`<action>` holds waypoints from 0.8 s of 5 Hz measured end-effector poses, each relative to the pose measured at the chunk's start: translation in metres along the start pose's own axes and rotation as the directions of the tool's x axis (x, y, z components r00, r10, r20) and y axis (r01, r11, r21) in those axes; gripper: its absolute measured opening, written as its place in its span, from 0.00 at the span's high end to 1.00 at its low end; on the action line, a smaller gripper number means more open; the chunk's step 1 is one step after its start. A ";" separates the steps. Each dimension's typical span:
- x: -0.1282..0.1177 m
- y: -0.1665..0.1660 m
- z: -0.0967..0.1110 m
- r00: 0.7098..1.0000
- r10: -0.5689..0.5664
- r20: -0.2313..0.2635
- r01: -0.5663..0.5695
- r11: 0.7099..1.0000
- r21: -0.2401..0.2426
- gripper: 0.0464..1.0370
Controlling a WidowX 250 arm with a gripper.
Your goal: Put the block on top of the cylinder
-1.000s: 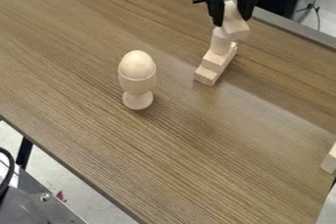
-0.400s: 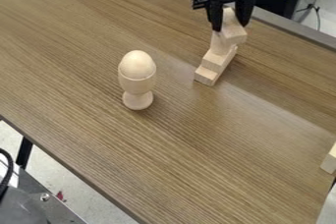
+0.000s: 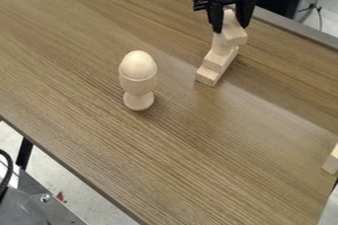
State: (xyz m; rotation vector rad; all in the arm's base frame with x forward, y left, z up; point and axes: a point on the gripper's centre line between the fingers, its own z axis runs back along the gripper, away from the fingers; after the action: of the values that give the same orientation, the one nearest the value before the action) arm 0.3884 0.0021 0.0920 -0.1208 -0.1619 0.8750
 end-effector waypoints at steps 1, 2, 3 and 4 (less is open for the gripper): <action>0.000 0.000 0.000 1.000 -0.002 0.000 0.002 1.000 0.000 0.48; 0.001 0.001 -0.002 1.000 -0.003 -0.001 0.003 1.000 0.016 0.37; 0.001 0.003 -0.003 1.000 -0.005 0.003 0.005 1.000 0.030 0.10; 0.002 0.001 0.000 1.000 0.000 0.007 0.000 1.000 0.027 0.04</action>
State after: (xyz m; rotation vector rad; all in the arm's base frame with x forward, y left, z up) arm 0.3890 0.0046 0.0919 -0.0926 -0.1566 0.8771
